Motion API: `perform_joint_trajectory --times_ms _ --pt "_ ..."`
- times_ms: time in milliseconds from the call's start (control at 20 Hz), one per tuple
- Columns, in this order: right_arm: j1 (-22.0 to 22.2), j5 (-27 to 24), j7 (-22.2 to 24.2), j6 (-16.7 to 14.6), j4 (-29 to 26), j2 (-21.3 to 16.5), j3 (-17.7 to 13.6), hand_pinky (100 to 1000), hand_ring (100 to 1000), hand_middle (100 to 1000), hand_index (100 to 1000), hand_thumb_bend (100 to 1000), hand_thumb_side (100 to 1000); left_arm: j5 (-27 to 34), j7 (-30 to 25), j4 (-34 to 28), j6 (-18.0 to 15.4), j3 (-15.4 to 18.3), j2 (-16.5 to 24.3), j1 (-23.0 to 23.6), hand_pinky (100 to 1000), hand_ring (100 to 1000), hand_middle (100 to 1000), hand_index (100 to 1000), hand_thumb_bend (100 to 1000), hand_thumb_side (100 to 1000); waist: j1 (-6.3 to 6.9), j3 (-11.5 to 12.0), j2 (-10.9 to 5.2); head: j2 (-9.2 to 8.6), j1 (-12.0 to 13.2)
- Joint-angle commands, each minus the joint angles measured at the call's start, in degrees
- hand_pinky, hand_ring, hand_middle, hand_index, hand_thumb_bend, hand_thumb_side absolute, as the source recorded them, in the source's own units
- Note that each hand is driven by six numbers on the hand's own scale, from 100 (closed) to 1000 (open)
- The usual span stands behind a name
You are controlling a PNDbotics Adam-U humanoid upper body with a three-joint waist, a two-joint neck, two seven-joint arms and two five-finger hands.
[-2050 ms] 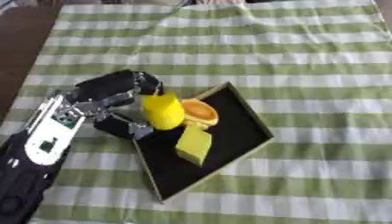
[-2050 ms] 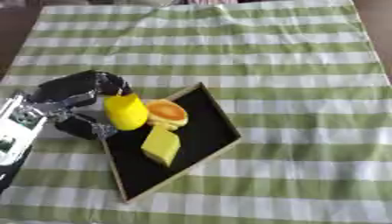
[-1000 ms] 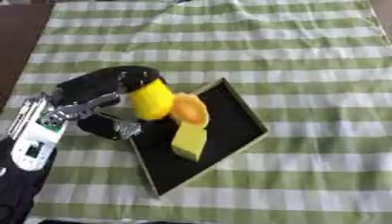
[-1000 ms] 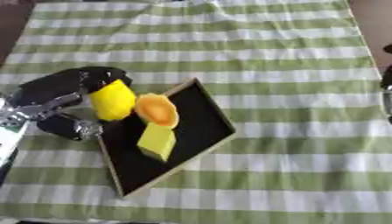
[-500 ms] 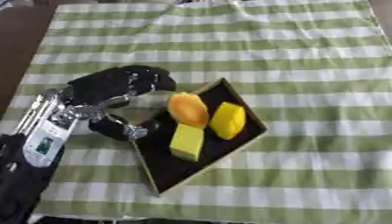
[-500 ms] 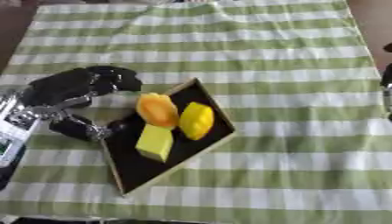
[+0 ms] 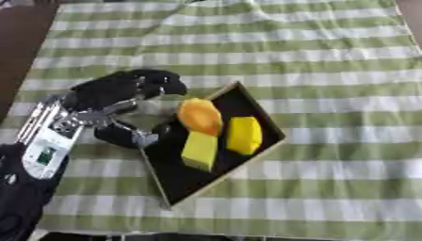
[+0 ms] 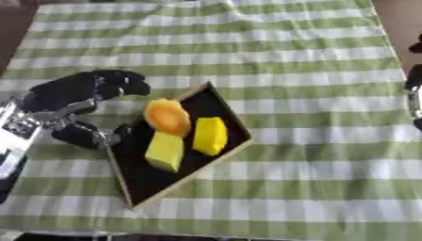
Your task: Pick up objects on the table and place them in the box.
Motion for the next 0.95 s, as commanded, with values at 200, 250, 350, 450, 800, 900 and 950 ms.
perform_joint_trajectory --times_ms 200,250,350,450,800,900,950 --pt "0.2 -0.1 -0.4 -0.6 -0.8 -1.5 -0.6 968 877 669 739 100 470 8.2 1.4 -7.1 -5.6 5.0 3.4 -0.5 877 920 775 921 100 100 -0.53 0.1 -1.21 -0.12 0.1" --pt "0.1 -0.1 -0.5 -0.9 -0.8 -1.4 -0.6 968 878 669 739 100 470 10.8 3.8 -8.1 -5.7 6.2 4.4 0.3 847 893 756 908 100 100 -0.6 0.0 -1.14 -0.24 0.3" --pt "-0.2 -0.5 -0.6 -1.7 -0.8 -1.1 -0.7 968 878 670 739 100 470 16.9 8.7 -9.0 -4.6 10.1 7.3 3.3 804 854 733 870 100 306 -0.86 -0.3 -0.83 -0.53 0.6" --pt "-0.5 -0.8 -0.9 -3.1 -0.8 -0.5 -1.0 967 877 674 739 100 579 22.7 13.4 -9.6 -2.1 15.7 10.6 7.2 805 840 726 854 100 444 -1.12 -0.7 -0.45 -1.03 0.6" --pt "-2.3 0.1 -3.5 -11.1 -0.8 2.7 -1.3 953 870 676 741 100 436 35.1 32.7 -14.2 4.7 34.9 15.9 15.0 760 801 701 853 100 568 -2.64 -2.4 1.02 -3.8 -0.1" --pt "-3.3 0.3 -3.7 -12.9 -0.8 3.8 -0.8 953 870 677 741 100 445 38.8 36.6 -16.3 6.7 37.5 15.4 15.0 756 800 702 853 100 566 -3.05 -2.8 1.5 -4.65 0.3" --pt "-3.8 0.3 -3.7 -13.5 -0.8 4.3 -0.5 954 870 677 741 100 449 40.5 37.9 -17.6 7.5 38.4 15.1 14.9 756 802 703 853 100 569 -3.21 -3.0 1.75 -5.03 0.5"
